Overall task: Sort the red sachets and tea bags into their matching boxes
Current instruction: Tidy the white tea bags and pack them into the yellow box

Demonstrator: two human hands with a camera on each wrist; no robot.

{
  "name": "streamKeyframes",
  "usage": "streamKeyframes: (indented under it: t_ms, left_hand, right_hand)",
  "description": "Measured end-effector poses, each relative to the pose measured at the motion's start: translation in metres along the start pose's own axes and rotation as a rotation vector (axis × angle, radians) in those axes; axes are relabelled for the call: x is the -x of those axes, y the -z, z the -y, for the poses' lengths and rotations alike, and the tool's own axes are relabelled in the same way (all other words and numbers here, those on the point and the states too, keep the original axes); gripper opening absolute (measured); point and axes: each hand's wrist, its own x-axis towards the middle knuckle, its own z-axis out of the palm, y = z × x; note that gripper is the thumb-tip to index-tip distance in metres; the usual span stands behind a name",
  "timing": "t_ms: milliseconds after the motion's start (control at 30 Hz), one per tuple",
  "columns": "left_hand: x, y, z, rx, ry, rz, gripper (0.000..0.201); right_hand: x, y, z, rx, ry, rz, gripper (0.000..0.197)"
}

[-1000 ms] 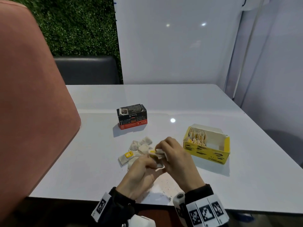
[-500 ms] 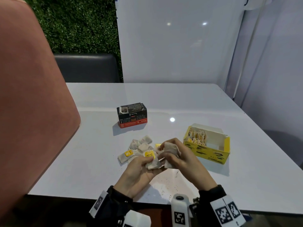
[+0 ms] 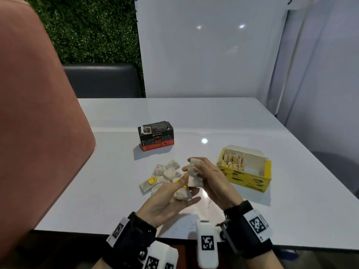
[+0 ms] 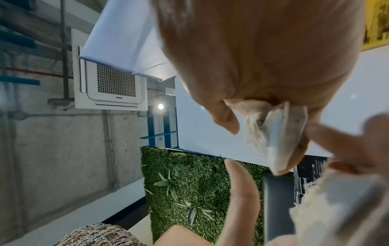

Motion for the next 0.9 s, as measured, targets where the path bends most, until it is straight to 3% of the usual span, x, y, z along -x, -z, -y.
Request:
streamKeyframes:
  t_ms: [233, 400, 467, 700, 833, 900]
  left_hand:
    - [-0.01, 0.005, 0.014, -0.194, -0.18, -0.112, 0.023]
    - [-0.003, 0.012, 0.008, -0.599, -0.332, -0.213, 0.021]
    - [0.0, 0.013, 0.002, -0.634, -0.336, -0.208, 0.02]
    - [0.004, 0.008, -0.007, 0.059, 0.019, -0.028, 0.015]
    - [0.008, 0.012, -0.01, 0.18, 0.151, 0.064, 0.049]
    - [0.008, 0.013, -0.009, 0.204, 0.19, 0.081, 0.05]
  right_hand:
    - [0.003, -0.001, -0.005, -0.142, 0.016, -0.002, 0.033]
    - [0.001, 0.005, -0.013, -0.219, 0.044, -0.239, 0.026]
    - [0.001, 0.005, -0.017, -0.238, 0.046, -0.264, 0.027]
    - [0.004, 0.003, -0.018, -0.304, 0.052, -0.064, 0.031]
    - [0.01, 0.017, -0.003, -0.009, 0.186, 0.121, 0.027]
    - [0.011, 0.023, 0.006, 0.183, 0.23, 0.204, 0.023]
